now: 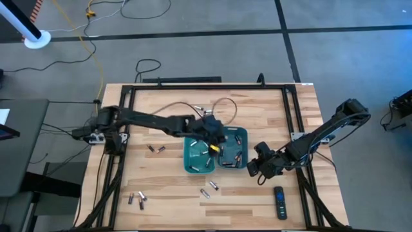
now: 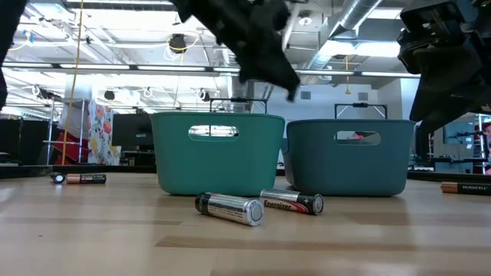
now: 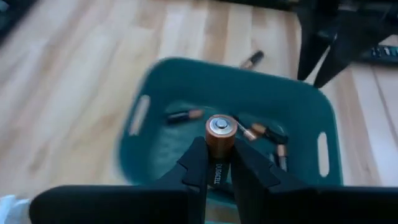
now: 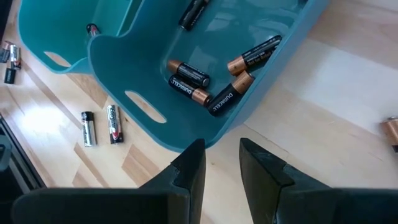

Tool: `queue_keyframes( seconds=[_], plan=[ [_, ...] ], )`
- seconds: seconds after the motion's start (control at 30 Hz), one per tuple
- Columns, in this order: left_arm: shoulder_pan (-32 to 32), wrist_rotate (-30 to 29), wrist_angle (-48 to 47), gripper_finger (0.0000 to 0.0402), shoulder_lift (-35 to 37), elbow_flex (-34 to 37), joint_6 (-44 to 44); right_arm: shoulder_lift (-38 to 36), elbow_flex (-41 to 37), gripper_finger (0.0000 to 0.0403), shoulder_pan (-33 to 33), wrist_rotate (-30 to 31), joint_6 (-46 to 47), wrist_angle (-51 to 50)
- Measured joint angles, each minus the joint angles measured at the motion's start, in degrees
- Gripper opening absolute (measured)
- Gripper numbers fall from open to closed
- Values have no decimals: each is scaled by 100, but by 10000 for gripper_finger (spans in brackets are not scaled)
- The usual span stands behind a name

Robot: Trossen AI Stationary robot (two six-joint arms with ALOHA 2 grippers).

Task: Sort batteries
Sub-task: Put the black battery into the blue bin, then put the silver battery into the green bin

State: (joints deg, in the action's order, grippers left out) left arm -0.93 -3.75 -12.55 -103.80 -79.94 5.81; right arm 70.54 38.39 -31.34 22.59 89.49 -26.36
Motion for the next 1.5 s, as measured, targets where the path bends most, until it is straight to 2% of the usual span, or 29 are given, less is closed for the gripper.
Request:
queue_keyframes(
  seconds=[0.17, 0.43, 0.57, 0.8, 1.5],
  plan=[
    [152, -6, 723, 41, -592, -2, 390, 3, 0, 116, 1, 0, 0, 41],
    [273, -27, 824, 42, -1217, -2, 567, 2, 0, 116, 1, 0, -2, 58],
    [302, 22, 782, 58, -1434, 0, 906, 2, 0, 116, 1, 0, -2, 64],
    [304, 22, 918, 88, -1450, -2, 1110, 2, 0, 116, -2, 0, -9, 34],
    [295, 15, 1095, 91, -1450, -2, 1139, 2, 0, 116, -2, 0, -148, 27]
  ],
)
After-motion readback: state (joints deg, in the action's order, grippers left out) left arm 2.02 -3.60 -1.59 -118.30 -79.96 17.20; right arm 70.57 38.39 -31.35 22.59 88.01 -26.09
